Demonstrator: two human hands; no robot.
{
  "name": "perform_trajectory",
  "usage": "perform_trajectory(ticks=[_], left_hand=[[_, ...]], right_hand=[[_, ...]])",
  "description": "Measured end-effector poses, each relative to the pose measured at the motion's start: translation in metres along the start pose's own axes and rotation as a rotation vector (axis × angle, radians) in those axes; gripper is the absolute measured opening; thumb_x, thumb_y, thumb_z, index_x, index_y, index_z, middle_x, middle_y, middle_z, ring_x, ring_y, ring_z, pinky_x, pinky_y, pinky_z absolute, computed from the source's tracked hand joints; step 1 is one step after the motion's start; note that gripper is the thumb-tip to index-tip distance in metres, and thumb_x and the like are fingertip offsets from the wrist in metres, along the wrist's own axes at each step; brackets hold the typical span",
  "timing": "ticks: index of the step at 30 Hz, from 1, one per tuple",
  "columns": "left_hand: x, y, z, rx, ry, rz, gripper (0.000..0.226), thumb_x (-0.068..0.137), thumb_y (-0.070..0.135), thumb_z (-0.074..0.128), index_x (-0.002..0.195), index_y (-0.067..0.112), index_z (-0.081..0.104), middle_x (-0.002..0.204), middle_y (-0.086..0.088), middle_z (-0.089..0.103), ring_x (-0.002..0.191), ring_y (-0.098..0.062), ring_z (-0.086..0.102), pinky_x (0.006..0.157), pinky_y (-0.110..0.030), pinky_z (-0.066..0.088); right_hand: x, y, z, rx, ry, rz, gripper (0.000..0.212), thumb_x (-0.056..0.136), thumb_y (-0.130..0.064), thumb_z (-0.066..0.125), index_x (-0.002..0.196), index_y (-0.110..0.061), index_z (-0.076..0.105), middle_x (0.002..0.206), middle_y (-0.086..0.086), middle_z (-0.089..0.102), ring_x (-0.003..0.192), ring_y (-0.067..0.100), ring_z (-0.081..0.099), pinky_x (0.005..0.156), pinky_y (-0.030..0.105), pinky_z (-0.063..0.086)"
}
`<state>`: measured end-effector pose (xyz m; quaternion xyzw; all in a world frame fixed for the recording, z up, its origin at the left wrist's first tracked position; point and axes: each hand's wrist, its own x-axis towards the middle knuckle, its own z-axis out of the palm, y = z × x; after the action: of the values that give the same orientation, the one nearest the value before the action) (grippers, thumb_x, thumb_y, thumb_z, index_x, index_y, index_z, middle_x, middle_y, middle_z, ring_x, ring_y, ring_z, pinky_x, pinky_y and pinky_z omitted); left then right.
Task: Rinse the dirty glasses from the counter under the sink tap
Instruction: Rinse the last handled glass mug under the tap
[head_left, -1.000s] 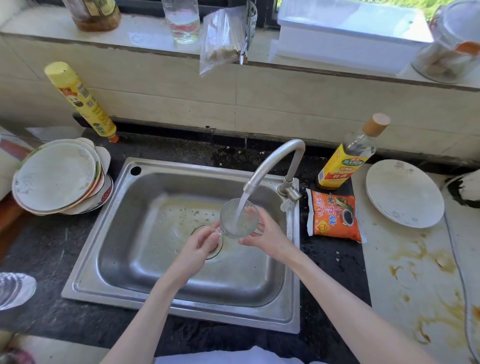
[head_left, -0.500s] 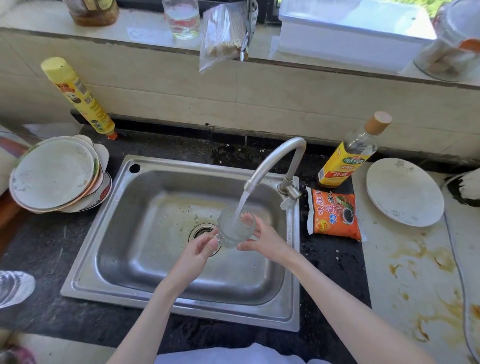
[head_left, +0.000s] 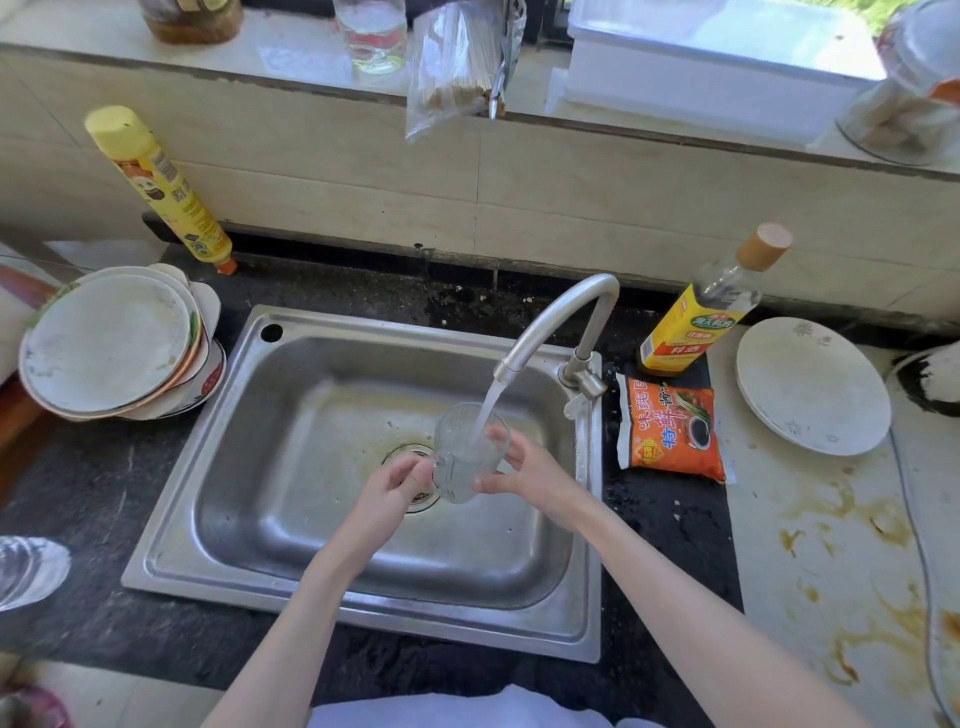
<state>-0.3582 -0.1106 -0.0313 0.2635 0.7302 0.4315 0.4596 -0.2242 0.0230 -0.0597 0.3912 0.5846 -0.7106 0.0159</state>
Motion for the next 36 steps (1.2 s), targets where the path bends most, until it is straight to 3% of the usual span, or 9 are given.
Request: perform_trajectory(ticks=[5,11,15,17,23,27,31,33,36], left_hand=[[0.011,-0.003,0.002,0.029,-0.008,-0.163,0.034,0.101,0.027,0.034,0.096,0.004,0.059,0.101,-0.016,0.068,0.1,-0.027,0.062,0.095,-0.038,0.047],[0.01,-0.005,0.015,-0.066,-0.096,-0.468,0.041,0.101,0.035,0.028,0.078,0.009,0.048,0.075,-0.014,0.069,0.081,-0.025,0.067,0.083,-0.036,0.054],[0.013,-0.007,0.02,-0.137,-0.124,-0.599,0.045,0.102,0.037,0.021,0.1,0.003,0.05,0.066,-0.018,0.07,0.079,-0.026,0.068,0.077,-0.035,0.056],[0.016,-0.004,0.02,-0.156,-0.134,-0.627,0.049,0.102,0.038,0.017,0.107,0.001,0.049,0.067,-0.02,0.069,0.084,-0.029,0.067,0.076,-0.033,0.055],[0.03,0.007,0.019,-0.149,-0.044,-0.549,0.045,0.101,0.038,0.026,0.088,0.005,0.055,0.083,-0.017,0.066,0.088,-0.03,0.063,0.085,-0.036,0.05],[0.036,0.011,0.019,-0.136,-0.008,-0.407,0.044,0.101,0.04,0.024,0.096,0.011,0.056,0.093,-0.011,0.065,0.09,-0.023,0.061,0.082,-0.03,0.047],[0.033,0.02,0.027,-0.256,0.108,-0.238,0.044,0.102,0.037,0.02,0.08,0.012,0.048,0.091,-0.009,0.063,0.088,-0.019,0.059,0.08,-0.025,0.046],[0.034,0.022,0.031,-0.363,0.185,-0.199,0.038,0.102,0.035,0.022,0.084,0.013,0.048,0.093,-0.004,0.062,0.089,-0.015,0.061,0.08,-0.023,0.048],[0.038,0.02,0.038,-0.341,0.271,-0.137,0.032,0.1,0.042,0.026,0.107,0.023,0.051,0.113,-0.001,0.06,0.106,-0.017,0.058,0.096,-0.037,0.045]], right_hand=[[0.002,0.005,-0.001,0.022,0.028,0.114,0.057,0.077,-0.021,0.076,0.125,-0.012,0.047,0.119,0.003,0.06,0.108,0.015,0.059,0.096,0.031,0.047],[-0.007,0.007,0.0,-0.202,-0.022,0.327,0.071,0.083,-0.063,0.053,0.132,-0.011,0.048,0.124,0.003,0.057,0.099,0.014,0.055,0.074,0.024,0.045],[-0.003,0.01,0.003,-0.191,0.0,0.438,0.09,0.074,-0.078,0.047,0.142,-0.019,0.04,0.145,0.006,0.042,0.127,0.026,0.044,0.087,0.038,0.035],[-0.001,0.006,0.005,-0.179,0.002,0.456,0.094,0.071,-0.083,0.042,0.142,-0.022,0.039,0.144,0.004,0.043,0.126,0.026,0.044,0.087,0.041,0.032],[0.004,-0.006,0.011,-0.161,0.041,0.41,0.1,0.067,-0.09,0.029,0.135,-0.02,0.048,0.126,0.009,0.057,0.109,0.024,0.056,0.096,0.041,0.045],[0.002,-0.006,0.016,0.0,0.134,0.183,0.065,0.089,-0.06,0.044,0.14,-0.02,0.035,0.122,0.002,0.052,0.095,0.013,0.054,0.071,0.024,0.042],[0.004,-0.009,0.026,0.142,0.251,0.026,0.088,0.073,-0.073,0.052,0.139,-0.017,0.036,0.14,0.0,0.043,0.123,0.018,0.048,0.101,0.039,0.042],[0.009,-0.011,0.023,0.271,0.16,0.047,0.087,0.069,-0.081,0.049,0.131,-0.02,0.052,0.135,0.007,0.052,0.121,0.025,0.052,0.105,0.048,0.038],[0.006,-0.015,0.023,0.445,0.069,0.051,0.071,0.082,-0.067,0.036,0.119,-0.013,0.064,0.111,0.01,0.067,0.098,0.024,0.064,0.089,0.04,0.047]])
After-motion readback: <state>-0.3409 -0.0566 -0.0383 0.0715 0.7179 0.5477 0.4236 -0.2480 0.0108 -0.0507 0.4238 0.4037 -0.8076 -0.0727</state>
